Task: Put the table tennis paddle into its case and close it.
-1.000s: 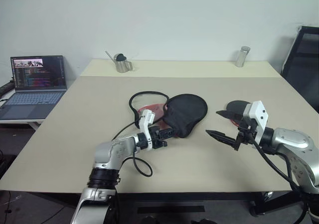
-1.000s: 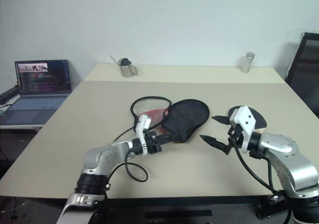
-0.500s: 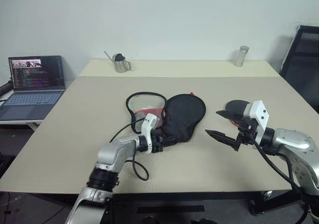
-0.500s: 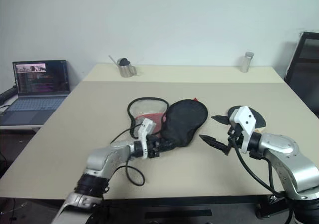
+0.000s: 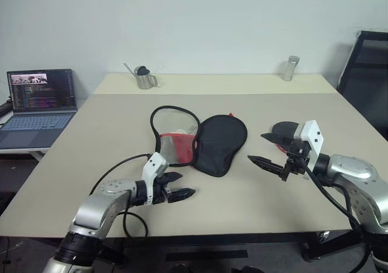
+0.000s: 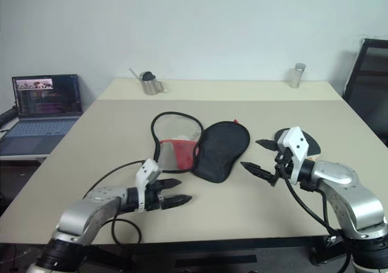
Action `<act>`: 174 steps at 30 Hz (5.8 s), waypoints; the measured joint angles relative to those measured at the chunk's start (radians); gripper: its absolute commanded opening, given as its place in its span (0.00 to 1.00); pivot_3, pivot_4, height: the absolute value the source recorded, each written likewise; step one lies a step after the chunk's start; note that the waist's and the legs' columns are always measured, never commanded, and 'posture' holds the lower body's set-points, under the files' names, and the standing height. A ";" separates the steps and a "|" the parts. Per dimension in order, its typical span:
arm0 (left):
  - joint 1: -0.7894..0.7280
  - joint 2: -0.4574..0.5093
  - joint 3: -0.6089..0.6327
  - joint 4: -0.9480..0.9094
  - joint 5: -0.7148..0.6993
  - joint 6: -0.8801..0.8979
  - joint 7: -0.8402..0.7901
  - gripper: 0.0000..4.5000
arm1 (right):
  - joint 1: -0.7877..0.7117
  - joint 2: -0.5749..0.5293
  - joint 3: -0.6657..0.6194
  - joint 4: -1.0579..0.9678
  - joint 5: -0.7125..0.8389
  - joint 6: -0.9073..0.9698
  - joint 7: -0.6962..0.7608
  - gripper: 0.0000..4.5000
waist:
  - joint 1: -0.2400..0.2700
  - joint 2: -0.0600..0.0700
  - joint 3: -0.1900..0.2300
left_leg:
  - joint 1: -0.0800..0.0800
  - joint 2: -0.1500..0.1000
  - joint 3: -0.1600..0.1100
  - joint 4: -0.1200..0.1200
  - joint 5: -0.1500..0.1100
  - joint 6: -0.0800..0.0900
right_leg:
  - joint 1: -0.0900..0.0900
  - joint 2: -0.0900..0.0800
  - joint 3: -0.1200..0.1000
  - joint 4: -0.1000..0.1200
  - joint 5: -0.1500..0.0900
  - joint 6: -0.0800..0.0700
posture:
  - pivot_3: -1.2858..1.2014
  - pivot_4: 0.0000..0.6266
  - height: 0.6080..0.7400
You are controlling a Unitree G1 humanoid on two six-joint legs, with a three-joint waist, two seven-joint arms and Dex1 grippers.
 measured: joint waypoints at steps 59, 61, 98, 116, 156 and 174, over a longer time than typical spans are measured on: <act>-0.148 0.043 0.190 -0.013 -0.093 -0.112 -0.061 1.00 | -0.250 0.461 0.152 0.491 -0.210 0.213 -0.360 0.00 | -0.009 0.000 0.000 | -0.001 0.001 0.015 0.001 0.000 0.000 | -0.010 0.006 0.012 0.005 0.004 0.000 | 0.52 0.24 1.00; -0.146 0.039 0.190 -0.016 -0.093 -0.111 -0.050 1.00 | -0.251 0.448 0.144 0.491 -0.206 0.222 -0.357 0.00 | -0.009 0.000 0.000 | -0.001 0.001 0.015 0.001 0.000 0.000 | -0.010 0.006 0.012 0.005 0.004 0.000 | 0.52 0.24 1.00; -0.230 -0.027 0.115 0.033 -0.078 -0.144 -0.109 1.00 | -0.199 0.167 0.007 0.436 -0.152 0.385 -0.252 0.00 | -0.008 0.000 0.000 | -0.001 0.000 0.016 0.001 0.000 0.001 | -0.009 0.006 0.013 0.004 0.005 0.002 | 0.52 0.24 1.00; -0.230 -0.035 0.115 0.033 -0.072 -0.146 -0.112 1.00 | -0.216 0.164 -0.013 0.459 -0.165 0.372 -0.275 0.68 | -0.008 0.000 0.000 | -0.001 0.000 0.016 0.001 0.000 0.001 | -0.010 0.006 0.013 0.004 0.005 0.002 | 0.52 0.24 1.00; -0.477 -0.154 -0.027 0.219 -0.004 -0.254 -0.265 1.00 | -0.201 -0.087 -0.108 0.871 -0.268 0.063 -0.135 0.99 | -0.008 -0.001 0.000 | -0.001 -0.001 0.019 0.002 0.001 0.002 | -0.009 0.005 0.015 0.004 0.007 0.004 | 0.52 0.24 1.00; -0.446 -0.142 -0.021 0.206 -0.002 -0.254 -0.256 1.00 | -0.289 -0.052 -0.050 1.025 -0.338 -0.054 -0.105 0.86 | -0.010 -0.001 0.000 | -0.001 0.000 0.020 0.003 0.001 0.002 | -0.009 0.005 0.015 0.004 0.008 0.004 | 0.52 0.24 1.00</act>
